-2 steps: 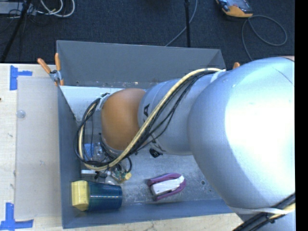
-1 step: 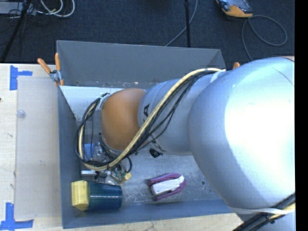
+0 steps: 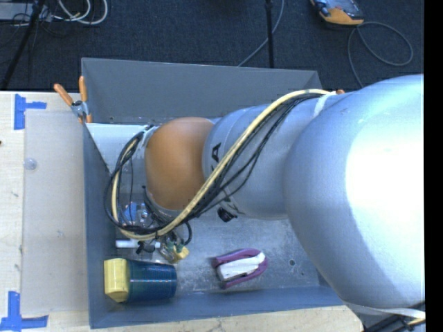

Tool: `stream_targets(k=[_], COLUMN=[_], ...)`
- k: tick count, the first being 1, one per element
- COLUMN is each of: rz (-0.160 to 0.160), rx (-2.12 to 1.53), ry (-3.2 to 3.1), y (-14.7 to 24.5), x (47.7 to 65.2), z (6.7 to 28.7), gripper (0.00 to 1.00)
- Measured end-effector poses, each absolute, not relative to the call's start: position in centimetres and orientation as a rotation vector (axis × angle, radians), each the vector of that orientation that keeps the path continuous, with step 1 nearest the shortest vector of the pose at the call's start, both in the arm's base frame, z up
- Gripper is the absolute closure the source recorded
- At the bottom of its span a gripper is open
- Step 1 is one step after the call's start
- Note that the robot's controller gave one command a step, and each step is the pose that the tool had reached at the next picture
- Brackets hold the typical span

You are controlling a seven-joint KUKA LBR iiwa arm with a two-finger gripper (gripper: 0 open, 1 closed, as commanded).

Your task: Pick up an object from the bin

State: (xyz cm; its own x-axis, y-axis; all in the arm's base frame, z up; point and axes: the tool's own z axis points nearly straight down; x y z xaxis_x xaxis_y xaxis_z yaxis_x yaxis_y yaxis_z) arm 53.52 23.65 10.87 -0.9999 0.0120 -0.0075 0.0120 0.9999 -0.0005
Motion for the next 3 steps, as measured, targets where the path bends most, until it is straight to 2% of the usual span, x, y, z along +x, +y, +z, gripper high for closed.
stream_targets(k=[1, 2, 3], rz=[0.008, -0.003, 0.006], rx=[0.079, 0.064, 0.065], ry=[3.121, 3.136, 3.126], y=[24.2, 23.9, 23.7], x=[54.3, 51.9, 53.7], z=[15.3, 19.1, 24.9], gripper=[1.0, 1.0, 1.0])
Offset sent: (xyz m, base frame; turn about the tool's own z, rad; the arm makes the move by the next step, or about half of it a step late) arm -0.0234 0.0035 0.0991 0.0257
